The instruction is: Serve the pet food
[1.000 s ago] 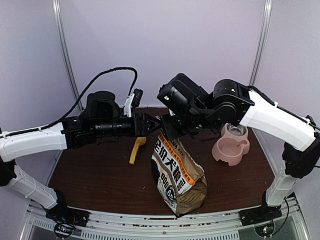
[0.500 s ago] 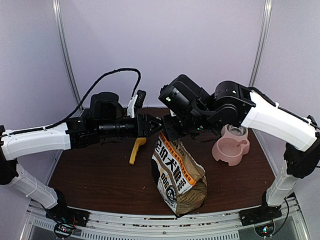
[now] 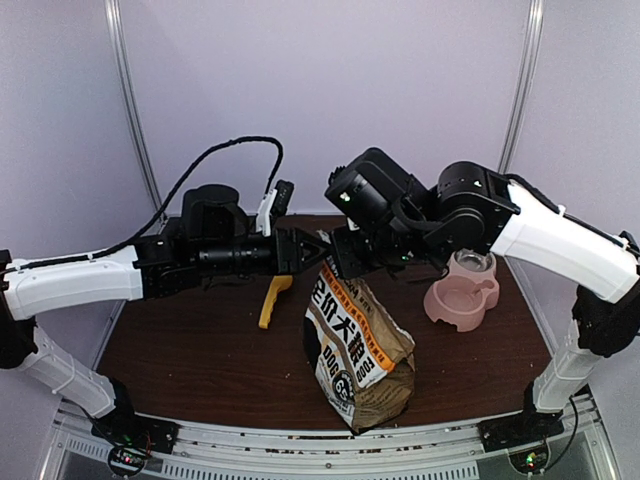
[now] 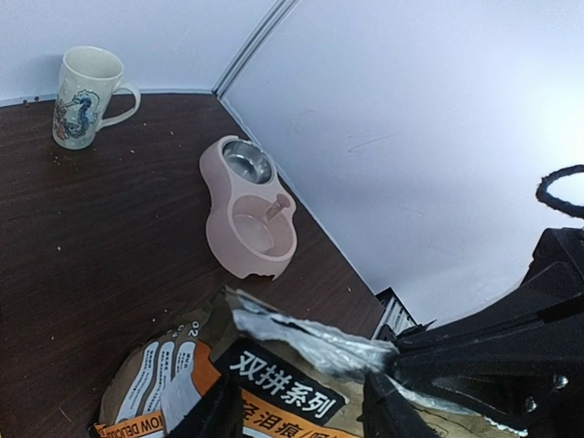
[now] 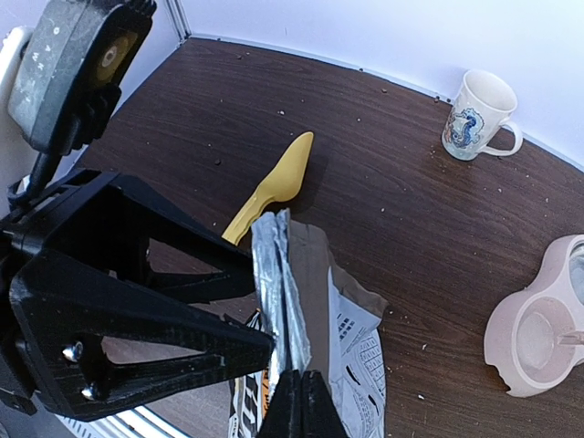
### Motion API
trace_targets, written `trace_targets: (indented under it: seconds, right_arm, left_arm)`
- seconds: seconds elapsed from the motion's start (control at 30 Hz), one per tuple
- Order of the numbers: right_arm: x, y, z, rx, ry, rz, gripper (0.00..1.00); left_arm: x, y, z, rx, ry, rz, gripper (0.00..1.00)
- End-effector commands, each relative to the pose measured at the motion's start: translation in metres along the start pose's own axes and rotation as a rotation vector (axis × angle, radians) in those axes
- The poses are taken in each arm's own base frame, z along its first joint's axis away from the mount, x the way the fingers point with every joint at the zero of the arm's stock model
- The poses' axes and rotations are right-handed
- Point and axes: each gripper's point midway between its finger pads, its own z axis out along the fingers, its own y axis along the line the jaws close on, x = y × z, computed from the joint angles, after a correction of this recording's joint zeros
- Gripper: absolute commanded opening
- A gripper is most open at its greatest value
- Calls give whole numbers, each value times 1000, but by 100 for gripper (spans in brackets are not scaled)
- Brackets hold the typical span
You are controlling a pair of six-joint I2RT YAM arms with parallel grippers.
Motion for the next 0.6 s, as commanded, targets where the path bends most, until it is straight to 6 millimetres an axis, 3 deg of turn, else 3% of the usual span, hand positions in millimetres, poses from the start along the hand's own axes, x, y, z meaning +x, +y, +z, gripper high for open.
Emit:
trace_targets:
  seconds: [0.0,0.23,0.57]
  right_arm:
    - [3,-8,-10,2,0,-3,0]
    - [5,-7,-10,-6,3,-7,0]
    - [6,-10,-10,-1,0,1,0]
  left_arm:
    - [-7,-10,7,38,-23,5,48]
    - [-12,-14,8,52,-42,10,48]
    - [-30,-26,-7,104,-140,-24,47]
